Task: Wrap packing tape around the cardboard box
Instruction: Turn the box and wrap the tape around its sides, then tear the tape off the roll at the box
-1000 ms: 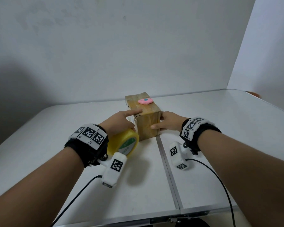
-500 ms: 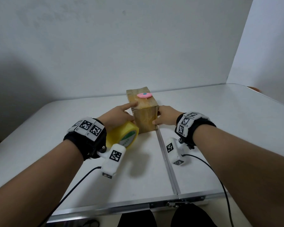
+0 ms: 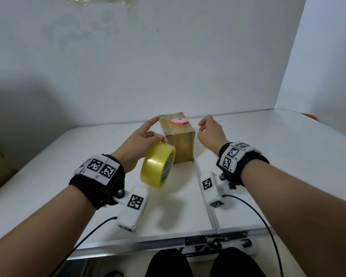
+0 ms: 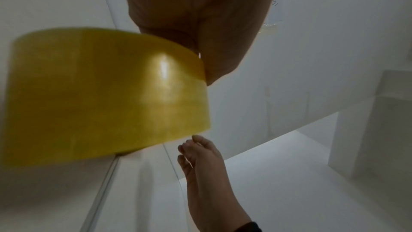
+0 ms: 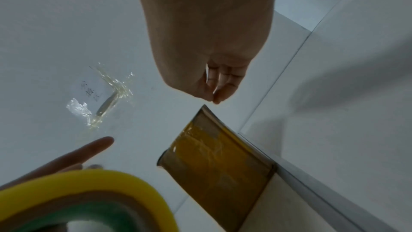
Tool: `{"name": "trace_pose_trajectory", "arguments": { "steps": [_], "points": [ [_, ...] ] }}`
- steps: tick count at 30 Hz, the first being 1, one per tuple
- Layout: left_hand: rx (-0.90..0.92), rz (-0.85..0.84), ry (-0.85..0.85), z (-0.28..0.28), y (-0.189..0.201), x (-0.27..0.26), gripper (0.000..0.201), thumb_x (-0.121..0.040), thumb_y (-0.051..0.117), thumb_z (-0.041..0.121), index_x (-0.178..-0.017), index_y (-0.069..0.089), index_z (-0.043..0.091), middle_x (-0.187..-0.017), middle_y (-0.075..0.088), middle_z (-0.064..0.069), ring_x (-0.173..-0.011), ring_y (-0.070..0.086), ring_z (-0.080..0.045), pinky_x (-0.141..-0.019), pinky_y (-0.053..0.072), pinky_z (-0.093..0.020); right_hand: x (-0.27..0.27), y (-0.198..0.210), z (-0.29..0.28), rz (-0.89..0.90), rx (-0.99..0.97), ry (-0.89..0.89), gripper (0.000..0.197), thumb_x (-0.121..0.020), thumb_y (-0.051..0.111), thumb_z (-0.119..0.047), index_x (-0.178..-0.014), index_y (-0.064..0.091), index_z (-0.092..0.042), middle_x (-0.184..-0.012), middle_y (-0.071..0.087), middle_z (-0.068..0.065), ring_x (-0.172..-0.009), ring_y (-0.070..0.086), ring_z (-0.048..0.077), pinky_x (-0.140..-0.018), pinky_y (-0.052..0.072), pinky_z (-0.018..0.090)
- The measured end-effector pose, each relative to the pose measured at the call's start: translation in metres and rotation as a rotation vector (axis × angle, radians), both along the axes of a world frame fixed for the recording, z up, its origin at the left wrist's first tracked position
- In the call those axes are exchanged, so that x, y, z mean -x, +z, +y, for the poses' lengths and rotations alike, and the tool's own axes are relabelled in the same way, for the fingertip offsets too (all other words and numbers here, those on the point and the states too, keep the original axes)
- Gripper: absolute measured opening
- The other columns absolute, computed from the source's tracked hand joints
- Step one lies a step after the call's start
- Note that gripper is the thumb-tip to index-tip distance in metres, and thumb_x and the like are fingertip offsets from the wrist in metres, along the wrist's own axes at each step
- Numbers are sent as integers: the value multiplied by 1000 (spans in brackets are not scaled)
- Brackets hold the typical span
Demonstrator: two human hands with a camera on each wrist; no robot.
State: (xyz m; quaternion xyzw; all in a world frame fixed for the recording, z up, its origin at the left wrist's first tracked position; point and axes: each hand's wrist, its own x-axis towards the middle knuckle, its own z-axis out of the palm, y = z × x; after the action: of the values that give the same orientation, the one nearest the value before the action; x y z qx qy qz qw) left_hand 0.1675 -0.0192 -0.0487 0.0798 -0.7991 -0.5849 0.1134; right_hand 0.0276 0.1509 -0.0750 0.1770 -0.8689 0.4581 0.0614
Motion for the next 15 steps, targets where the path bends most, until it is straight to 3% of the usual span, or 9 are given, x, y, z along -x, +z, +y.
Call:
{"name": "trace_pose_trajectory", "arguments": {
  "steps": [3,6,7,9,13,15],
  "points": [
    [-57,39,-33,19,-7,0,63,-94,61,18,-148,33,35,-95,70,4,-88,66,-12,-77,53,-29,-15,2,5,-86,46,146,18,-89,53,-20,-97,67,-12,-95,67,5,-94,65,23,-77,50,29],
    [-136,83,-15,37,-20,5,65,-94,61,17,-149,32,35,-107,67,-3,-91,66,-14,-77,55,-31,-31,1,14,-323,138,339,47,-91,52,-52,-91,74,-10,-97,74,9,-87,66,15,-69,52,21],
    [-159,99,-8,43,-24,7,64,-94,61,16,-148,32,35,-108,66,-4,-93,66,-16,-79,55,-35,-35,-1,19,-347,172,371,51,-89,53,-55,-90,74,-9,-98,75,9,-87,67,14,-69,52,20],
    [-196,129,-7,55,-29,12,63,-94,61,16,-147,34,36,-107,67,-4,-96,65,-19,-82,53,-41,-38,-4,29,-316,207,409,46,-86,61,-50,-92,74,-6,-97,74,6,-90,68,11,-72,53,20],
    [-191,144,-42,71,-36,23,58,-94,59,12,-141,42,42,-96,67,-3,-83,67,-14,-63,54,-28,-35,-9,44,-218,220,363,19,-83,72,-28,-82,73,-9,-89,70,7,-84,64,13,-72,53,20],
    [-195,131,-40,76,-41,30,61,-94,58,11,-144,39,41,-99,67,-5,-83,66,-13,-65,53,-28,-33,-8,48,-199,198,326,17,-83,72,-23,-84,73,-6,-87,70,9,-82,64,14,-69,53,19]
  ]
}}
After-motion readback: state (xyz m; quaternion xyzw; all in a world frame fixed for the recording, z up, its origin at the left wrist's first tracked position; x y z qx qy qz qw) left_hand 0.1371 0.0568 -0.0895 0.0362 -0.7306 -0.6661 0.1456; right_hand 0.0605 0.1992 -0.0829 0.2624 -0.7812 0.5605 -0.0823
